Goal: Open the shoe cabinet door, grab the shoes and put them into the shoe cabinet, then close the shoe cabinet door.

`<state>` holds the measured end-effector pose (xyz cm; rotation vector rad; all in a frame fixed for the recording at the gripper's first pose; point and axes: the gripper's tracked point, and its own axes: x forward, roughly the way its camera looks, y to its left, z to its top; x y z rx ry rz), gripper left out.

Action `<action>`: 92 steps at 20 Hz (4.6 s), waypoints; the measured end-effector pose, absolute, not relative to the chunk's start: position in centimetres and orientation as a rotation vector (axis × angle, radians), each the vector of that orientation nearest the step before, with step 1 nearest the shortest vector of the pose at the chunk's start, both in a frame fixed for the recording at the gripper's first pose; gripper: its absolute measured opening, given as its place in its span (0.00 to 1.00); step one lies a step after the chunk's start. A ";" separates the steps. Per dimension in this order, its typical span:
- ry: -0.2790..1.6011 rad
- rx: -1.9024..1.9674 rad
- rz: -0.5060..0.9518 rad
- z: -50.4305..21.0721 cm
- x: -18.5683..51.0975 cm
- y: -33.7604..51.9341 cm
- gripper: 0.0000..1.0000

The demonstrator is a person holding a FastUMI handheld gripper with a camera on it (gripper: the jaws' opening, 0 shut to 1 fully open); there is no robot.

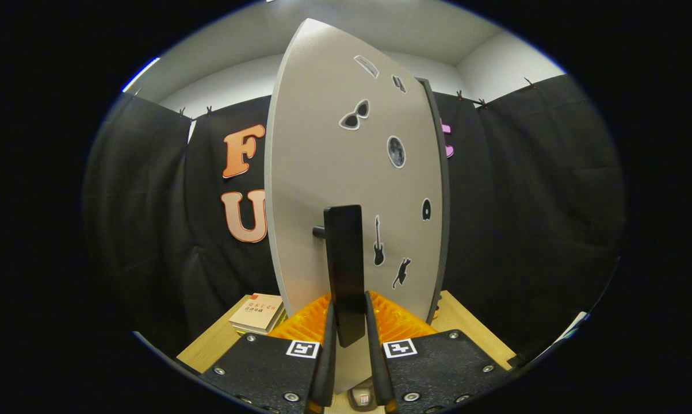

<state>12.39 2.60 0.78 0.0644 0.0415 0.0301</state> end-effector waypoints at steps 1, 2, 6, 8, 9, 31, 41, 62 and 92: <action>0.040 0.063 0.017 0.7 12.1 2.1 0.27; 0.041 0.060 0.003 0.6 12.0 1.8 0.26; 0.041 0.066 -0.047 0.4 11.1 -0.7 0.26; 0.036 0.080 -0.073 0.2 10.6 -2.3 0.27; 0.035 0.090 -0.086 0.1 10.3 -3.0 0.26; 0.029 0.104 -0.273 -1.7 7.1 -18.1 0.25; 0.036 0.100 -0.314 -1.3 5.7 -19.1 0.25; 0.216 0.114 0.059 -10.3 5.9 1.2 0.25; 0.793 0.265 0.204 -42.1 16.8 9.1 0.31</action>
